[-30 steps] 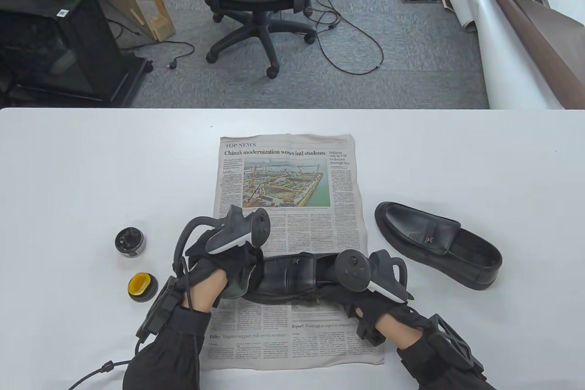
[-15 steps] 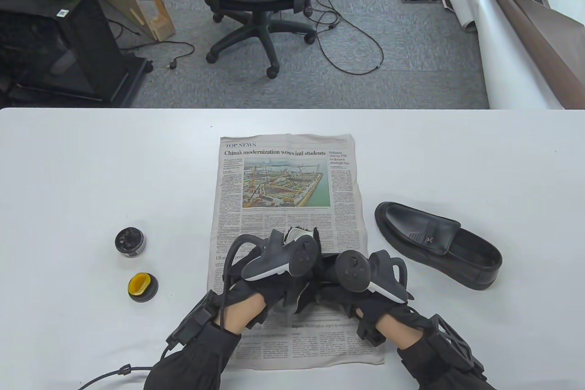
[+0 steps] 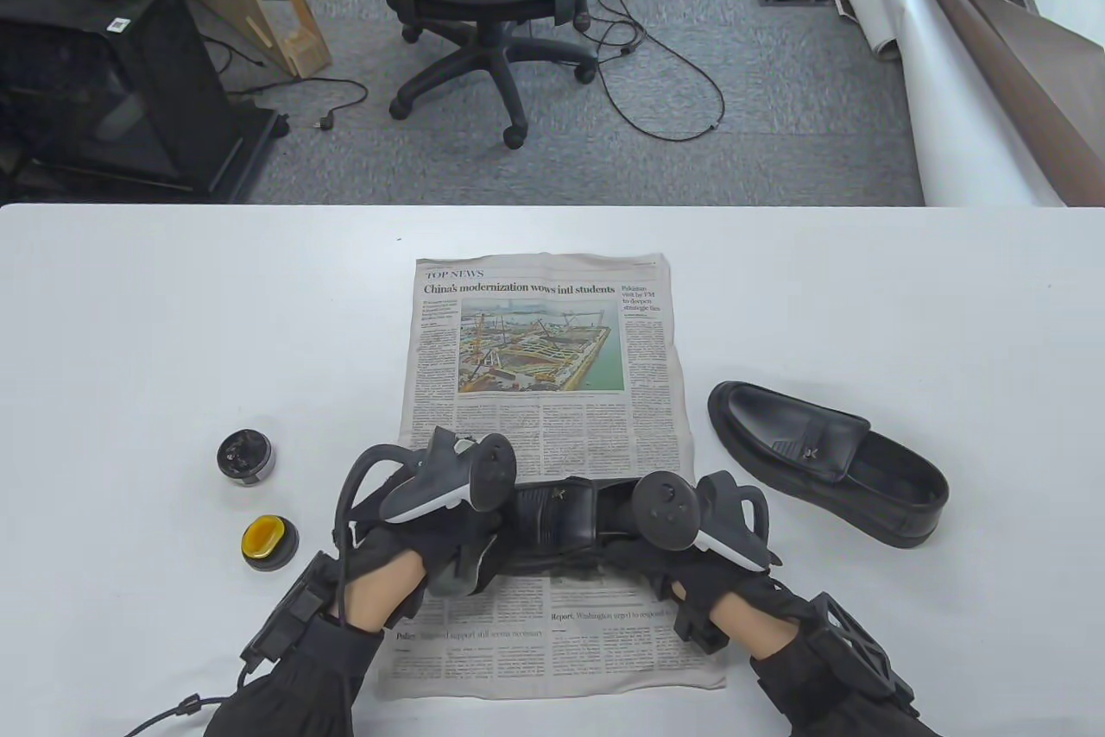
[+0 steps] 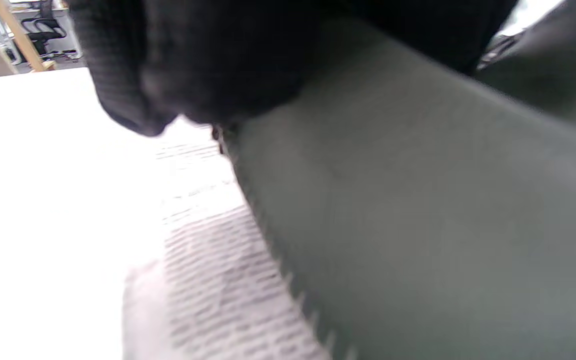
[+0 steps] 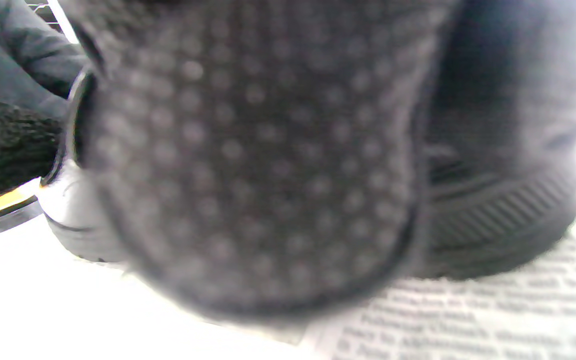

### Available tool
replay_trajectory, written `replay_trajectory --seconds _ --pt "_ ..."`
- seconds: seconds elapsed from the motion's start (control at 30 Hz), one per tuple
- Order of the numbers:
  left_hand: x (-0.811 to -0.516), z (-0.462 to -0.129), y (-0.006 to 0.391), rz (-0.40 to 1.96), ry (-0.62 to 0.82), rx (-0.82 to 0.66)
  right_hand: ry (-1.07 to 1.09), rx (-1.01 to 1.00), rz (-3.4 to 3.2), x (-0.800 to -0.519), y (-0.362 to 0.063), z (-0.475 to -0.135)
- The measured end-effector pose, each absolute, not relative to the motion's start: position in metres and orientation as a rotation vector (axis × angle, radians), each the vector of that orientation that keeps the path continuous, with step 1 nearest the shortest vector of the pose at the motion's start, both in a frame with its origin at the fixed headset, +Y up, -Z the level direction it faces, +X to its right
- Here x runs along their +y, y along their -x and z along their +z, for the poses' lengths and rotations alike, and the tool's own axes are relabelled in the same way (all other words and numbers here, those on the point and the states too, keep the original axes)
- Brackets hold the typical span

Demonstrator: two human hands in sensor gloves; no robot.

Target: Dip and apply built-in sponge shoe polish on shoes

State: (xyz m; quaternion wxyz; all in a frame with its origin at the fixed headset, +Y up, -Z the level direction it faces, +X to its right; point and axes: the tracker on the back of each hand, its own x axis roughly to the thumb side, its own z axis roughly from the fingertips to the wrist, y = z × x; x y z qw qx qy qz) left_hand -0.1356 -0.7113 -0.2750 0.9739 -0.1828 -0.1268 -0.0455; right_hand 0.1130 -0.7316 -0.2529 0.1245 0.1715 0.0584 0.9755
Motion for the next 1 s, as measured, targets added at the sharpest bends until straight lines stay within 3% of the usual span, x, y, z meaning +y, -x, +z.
replay_trajectory --seconds 0.13,0.27,0.43,0.63,1.0 --pt "-0.711 -0.272 0.148 -0.08 0.391 -0.194 -0.496 0.168 2.845 -0.732 -0.113 -0.253" --pt "-0.7 -0.265 0.137 -0.15 0.274 -0.21 -0.491 0.165 2.845 -0.732 -0.113 -0.253" --pt "-0.683 -0.25 0.092 0.052 0.191 -0.38 -0.493 0.163 2.845 -0.732 -0.113 -0.253" --pt "-0.693 -0.241 0.04 0.048 0.177 -0.515 -0.502 0.166 2.841 -0.732 -0.113 -0.253" --pt "-0.701 -0.238 0.055 0.008 0.185 -0.482 -0.518 0.182 2.838 -0.732 -0.113 -0.254"
